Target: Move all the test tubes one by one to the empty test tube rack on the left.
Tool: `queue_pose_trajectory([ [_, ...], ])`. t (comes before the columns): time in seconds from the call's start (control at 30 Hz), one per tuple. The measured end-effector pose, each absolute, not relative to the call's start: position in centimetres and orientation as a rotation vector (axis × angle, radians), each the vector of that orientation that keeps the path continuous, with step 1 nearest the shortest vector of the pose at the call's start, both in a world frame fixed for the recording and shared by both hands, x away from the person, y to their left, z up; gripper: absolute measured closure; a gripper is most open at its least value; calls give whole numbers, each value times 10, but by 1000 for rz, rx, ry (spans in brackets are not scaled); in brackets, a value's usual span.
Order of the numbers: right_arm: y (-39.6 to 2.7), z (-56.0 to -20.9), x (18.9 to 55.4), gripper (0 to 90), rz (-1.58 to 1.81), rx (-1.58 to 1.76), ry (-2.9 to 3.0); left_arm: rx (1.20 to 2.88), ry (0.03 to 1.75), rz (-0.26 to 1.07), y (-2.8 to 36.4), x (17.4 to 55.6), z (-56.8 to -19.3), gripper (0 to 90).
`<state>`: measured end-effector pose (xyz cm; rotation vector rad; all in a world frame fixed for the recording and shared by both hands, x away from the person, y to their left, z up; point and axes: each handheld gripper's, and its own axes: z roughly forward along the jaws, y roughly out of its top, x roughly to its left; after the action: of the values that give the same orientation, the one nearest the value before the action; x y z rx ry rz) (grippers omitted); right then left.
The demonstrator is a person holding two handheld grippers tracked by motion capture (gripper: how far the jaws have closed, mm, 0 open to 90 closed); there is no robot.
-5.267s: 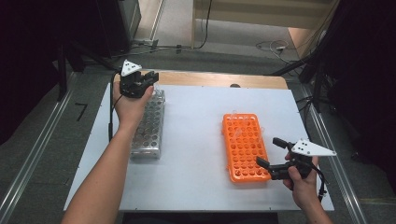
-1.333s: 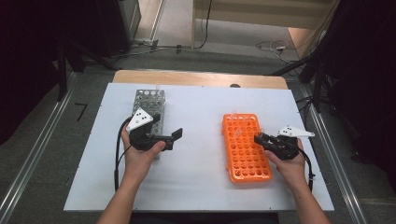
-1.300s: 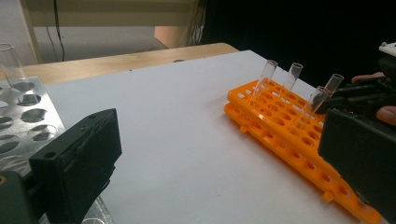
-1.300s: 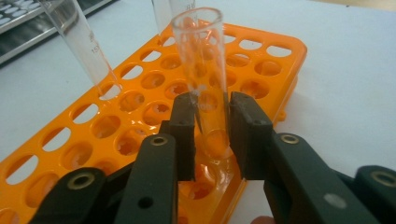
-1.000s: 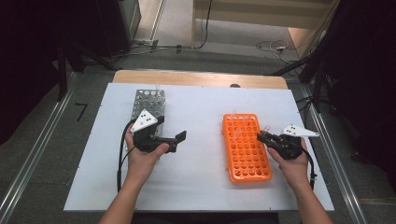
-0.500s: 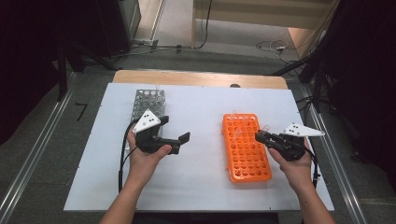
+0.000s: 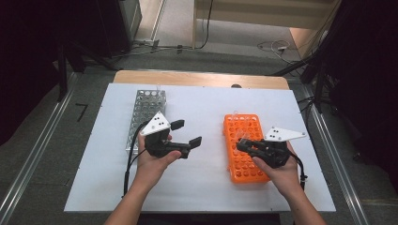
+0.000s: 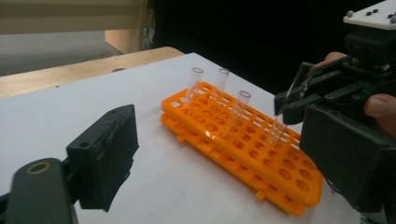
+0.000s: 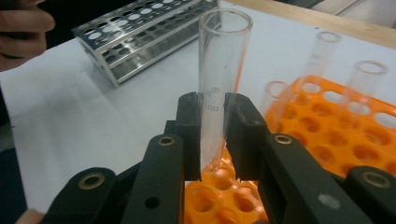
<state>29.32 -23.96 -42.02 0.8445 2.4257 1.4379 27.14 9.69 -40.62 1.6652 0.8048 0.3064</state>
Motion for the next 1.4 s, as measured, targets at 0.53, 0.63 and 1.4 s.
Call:
queue_pose_trajectory([
  [0.53, -197, -427, 278, 739, 1426, 721, 2536, 1745, 724, 253, 55, 262, -410, 420],
  [0.63, -192, -427, 276, 739, 1426, 711, 2548, 1759, 691, 240, 49, 259, -410, 479],
  [1.4, -181, -426, 269, 739, 1431, 645, 2579, 1797, 610, 223, 32, 253, -413, 741],
])
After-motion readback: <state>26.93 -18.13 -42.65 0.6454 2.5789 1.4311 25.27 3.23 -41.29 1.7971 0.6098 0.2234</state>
